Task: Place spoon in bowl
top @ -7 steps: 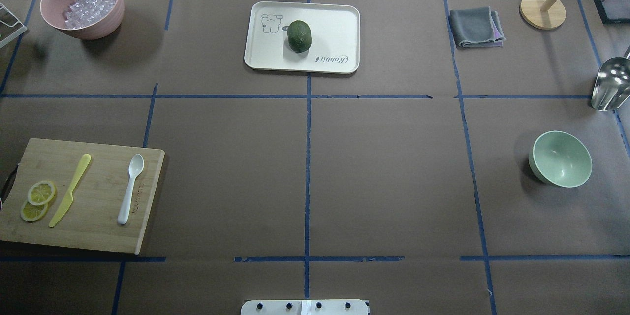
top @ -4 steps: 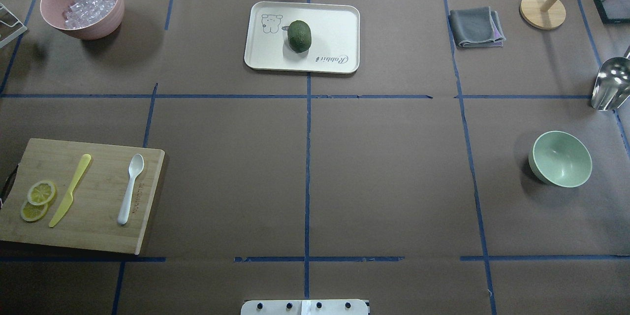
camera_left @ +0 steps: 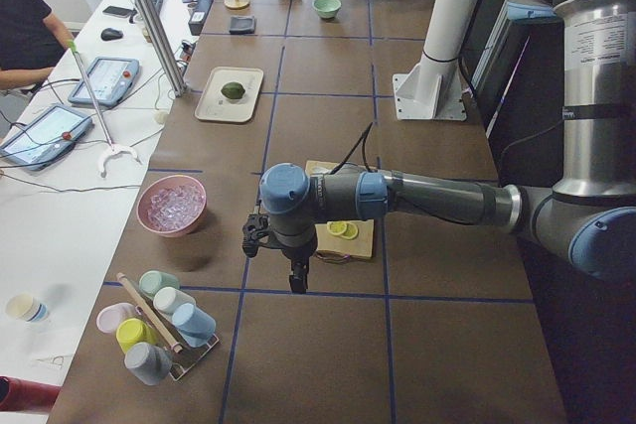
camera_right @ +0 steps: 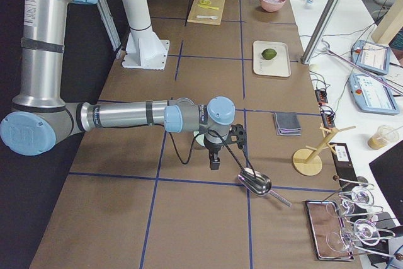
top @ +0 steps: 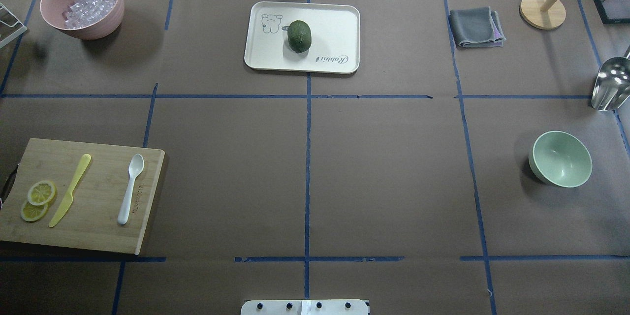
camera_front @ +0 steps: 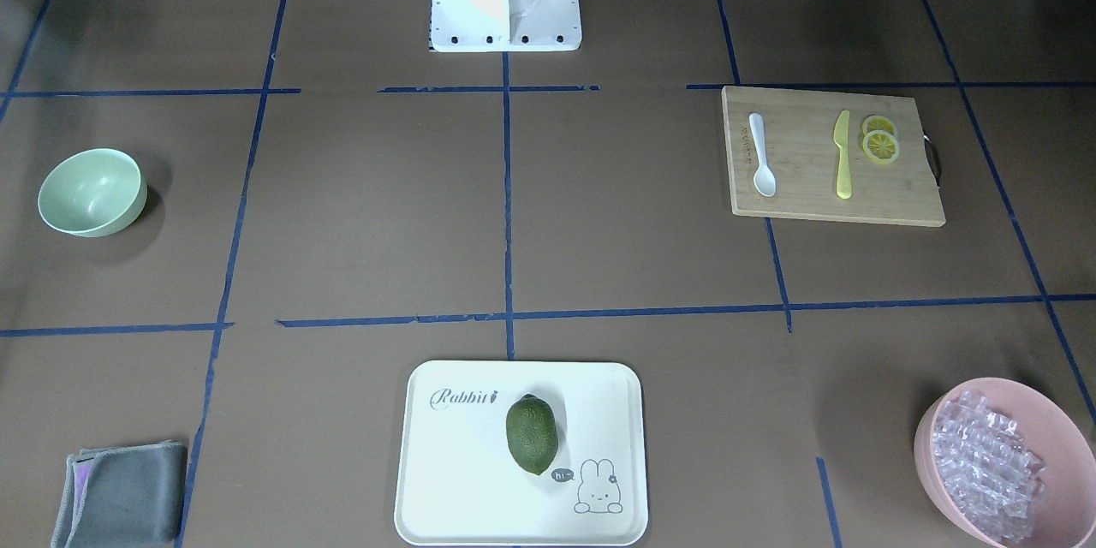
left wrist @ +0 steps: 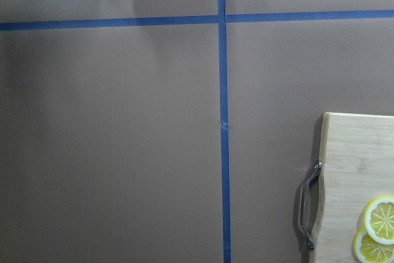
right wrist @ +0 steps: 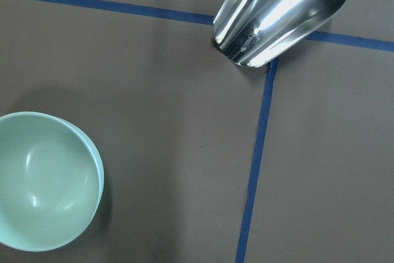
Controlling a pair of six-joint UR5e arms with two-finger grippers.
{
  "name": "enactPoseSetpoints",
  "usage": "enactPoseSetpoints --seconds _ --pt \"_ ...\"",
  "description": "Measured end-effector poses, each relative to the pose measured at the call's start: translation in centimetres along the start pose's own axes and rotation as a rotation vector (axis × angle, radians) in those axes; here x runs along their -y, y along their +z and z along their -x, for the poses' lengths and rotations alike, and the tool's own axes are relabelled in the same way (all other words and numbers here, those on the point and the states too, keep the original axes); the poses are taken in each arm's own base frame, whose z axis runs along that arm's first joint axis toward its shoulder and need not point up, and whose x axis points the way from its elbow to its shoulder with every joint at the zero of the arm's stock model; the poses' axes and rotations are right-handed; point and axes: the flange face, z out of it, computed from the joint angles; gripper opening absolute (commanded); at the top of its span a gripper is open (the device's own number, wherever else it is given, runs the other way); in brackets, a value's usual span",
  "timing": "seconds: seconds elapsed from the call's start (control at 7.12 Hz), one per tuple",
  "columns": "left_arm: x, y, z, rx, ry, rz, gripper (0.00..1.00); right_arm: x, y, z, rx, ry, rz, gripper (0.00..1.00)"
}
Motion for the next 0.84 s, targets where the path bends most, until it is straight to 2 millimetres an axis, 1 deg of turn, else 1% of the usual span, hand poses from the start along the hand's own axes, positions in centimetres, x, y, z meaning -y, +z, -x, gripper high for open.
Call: enactPoseSetpoints --seconds 0.28,0.42,0.56,0.7,0.84 --pt "0.1 0.0 -0.2 0.005 0.002 -0.001 1.00 0.1 -0.3 0.6 0.022 -0.004 -0.006 0.99" --pt "0.2 0.0 -0.3 0.003 0.005 -0.004 1.00 0.3 -0.2 1.3 0.062 0.000 -0.005 0.99" --pt "-0.1 0.0 -0.4 0.001 0.012 -0.006 1.00 0.7 0.2 2.6 0.087 -0.005 -0.008 0.99" --pt "-0.6 0.0 -0.6 -0.003 0.018 -0.008 1.00 1.1 1.2 4.2 0.074 -0.020 -0.019 0.99" --pt "-0.7 -0.1 -0.8 -0.006 0.032 -0.019 1.00 1.6 2.8 6.3 0.049 -0.014 -0.040 0.99"
